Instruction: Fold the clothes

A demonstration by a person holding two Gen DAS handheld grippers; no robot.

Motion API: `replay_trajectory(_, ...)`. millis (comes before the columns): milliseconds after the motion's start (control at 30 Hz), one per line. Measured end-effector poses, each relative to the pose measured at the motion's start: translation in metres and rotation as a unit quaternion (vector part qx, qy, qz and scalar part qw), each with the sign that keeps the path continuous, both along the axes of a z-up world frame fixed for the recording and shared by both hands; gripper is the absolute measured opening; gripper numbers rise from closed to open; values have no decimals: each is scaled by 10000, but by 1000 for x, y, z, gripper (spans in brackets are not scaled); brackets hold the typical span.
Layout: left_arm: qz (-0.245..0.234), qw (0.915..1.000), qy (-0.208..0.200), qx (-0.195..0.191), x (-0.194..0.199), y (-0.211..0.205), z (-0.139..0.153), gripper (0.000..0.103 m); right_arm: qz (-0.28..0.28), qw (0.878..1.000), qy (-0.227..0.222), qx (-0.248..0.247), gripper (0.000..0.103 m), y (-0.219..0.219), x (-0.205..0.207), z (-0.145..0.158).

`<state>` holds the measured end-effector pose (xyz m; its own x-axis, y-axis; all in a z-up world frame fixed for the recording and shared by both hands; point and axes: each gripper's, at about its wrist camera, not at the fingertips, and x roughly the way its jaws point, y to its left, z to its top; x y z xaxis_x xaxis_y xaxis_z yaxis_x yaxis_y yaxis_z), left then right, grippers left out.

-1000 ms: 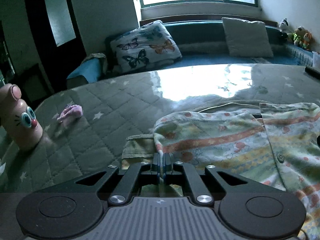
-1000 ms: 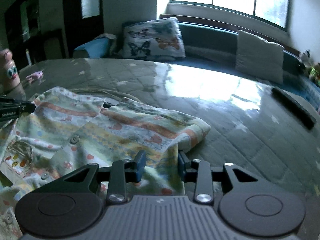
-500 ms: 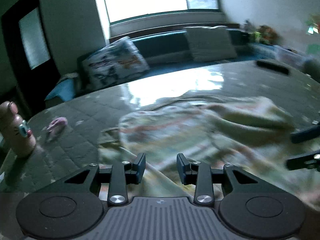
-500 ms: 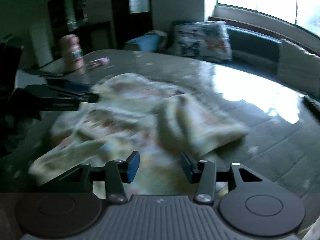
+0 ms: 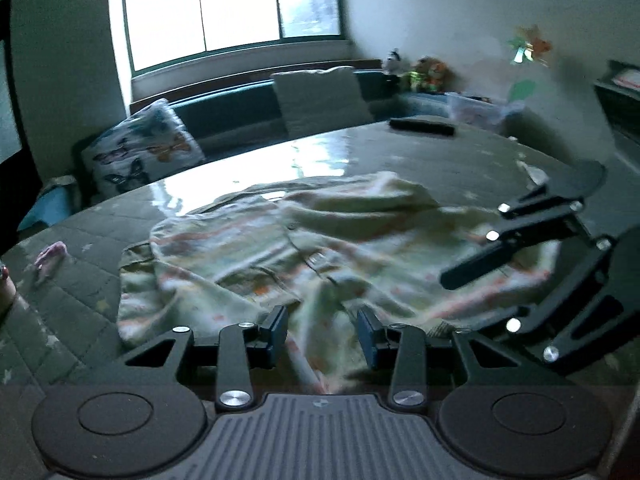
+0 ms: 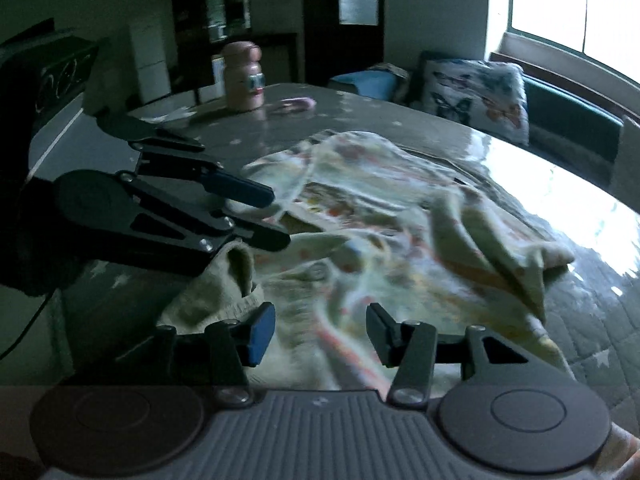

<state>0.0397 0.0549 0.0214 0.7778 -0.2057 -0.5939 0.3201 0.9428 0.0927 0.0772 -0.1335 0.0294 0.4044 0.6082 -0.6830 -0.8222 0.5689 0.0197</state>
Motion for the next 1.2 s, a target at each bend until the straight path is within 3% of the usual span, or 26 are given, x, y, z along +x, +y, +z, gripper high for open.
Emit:
replay_trajectory(167,-239,9996,57,157,-28,-3,-9,44,331,9991,-113,-240,52,3,-27,-5)
replay_trajectory(400,-433,9967,-2,682,-52,-13,-22,44,586,9969,-361,-375,51,1,-55,-8)
replay_trajectory(567,-236,9979,-167,574,-46,-6,-7,47,427,9988,-225,-42,51,-4,-51,0)
replay_trajectory(733,-17,9996,-290,31,-36,-2,12,47,542,9983,13,-196,50,-1,-52,-17)
replay_trajectory(933,11,9994,52,-345,-10,-12,1,47,673,9975,157,-122,49,-11,-57,-11)
replay_trajectory(1200,-153,9989,278,-352,-7,-21,-16,47,-325,9988,191,303,50,-54,-14,22)
